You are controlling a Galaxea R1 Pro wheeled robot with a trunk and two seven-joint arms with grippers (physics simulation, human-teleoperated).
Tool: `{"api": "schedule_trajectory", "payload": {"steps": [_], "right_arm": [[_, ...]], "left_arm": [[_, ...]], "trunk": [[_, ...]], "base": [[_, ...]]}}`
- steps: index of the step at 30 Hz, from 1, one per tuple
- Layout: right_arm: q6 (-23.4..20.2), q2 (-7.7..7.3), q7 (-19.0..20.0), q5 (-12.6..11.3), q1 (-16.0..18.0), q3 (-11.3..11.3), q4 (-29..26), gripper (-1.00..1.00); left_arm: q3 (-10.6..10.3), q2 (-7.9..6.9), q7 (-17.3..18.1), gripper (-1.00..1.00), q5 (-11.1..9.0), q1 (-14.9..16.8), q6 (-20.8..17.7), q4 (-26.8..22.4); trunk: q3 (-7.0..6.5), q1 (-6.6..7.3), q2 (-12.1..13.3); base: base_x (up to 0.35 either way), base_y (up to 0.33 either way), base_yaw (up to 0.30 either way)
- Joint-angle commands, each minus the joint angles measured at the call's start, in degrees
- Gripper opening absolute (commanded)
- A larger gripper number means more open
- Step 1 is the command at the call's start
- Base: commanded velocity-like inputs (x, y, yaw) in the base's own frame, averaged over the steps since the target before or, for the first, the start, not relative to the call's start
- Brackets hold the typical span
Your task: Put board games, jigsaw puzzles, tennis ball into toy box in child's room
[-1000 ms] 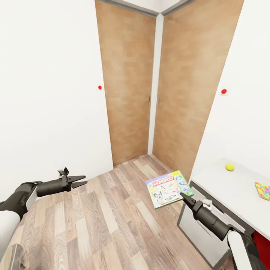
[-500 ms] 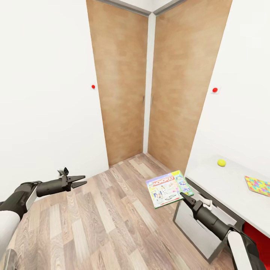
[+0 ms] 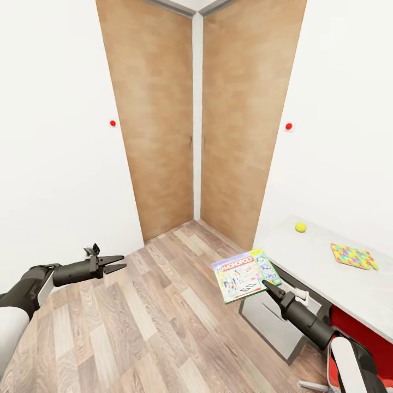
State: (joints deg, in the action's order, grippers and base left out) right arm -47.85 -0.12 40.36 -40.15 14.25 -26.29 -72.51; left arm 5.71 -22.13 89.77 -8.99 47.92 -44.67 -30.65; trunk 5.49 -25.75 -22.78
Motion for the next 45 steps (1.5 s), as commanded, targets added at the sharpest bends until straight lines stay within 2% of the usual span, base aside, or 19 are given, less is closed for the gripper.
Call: {"api": "schedule_trajectory", "payload": {"steps": [1, 31, 37, 45], "right_arm": [[-0.40, -0.01, 0.16, -0.28, 0.08, -0.08, 0.00, -1.00], [-0.29, -0.01, 0.23, -0.25, 0.08, -0.08, 0.00, -1.00], [3.01, 0.03, 0.10, -0.19, 0.08, -0.15, 0.00, -1.00], [3.42, 0.03, 0.22, -0.27, 0.08, -0.17, -0.04, -1.00]], "left_arm": [[-0.02, -0.02, 0.23, 1.00, 0.02, 0.05, -0.60, -0.02], [-0.07, -0.02, 0.23, 1.00, 0.02, 0.03, -0.61, -0.02], [-0.09, -0.02, 0.23, 1.00, 0.02, 0.04, -0.60, -0.02], [-0.01, -0.02, 0.23, 1.00, 0.02, 0.05, -0.60, -0.02]], "trunk": [[0.19, -0.03, -0.13], [2.14, -0.03, -0.13], [2.55, -0.03, -0.13], [3.08, -0.03, -0.13]], "base": [[0.000, 0.000, -0.217], [0.001, 0.000, -0.203], [0.124, 0.000, -0.175], [0.065, 0.000, -0.169]]}}
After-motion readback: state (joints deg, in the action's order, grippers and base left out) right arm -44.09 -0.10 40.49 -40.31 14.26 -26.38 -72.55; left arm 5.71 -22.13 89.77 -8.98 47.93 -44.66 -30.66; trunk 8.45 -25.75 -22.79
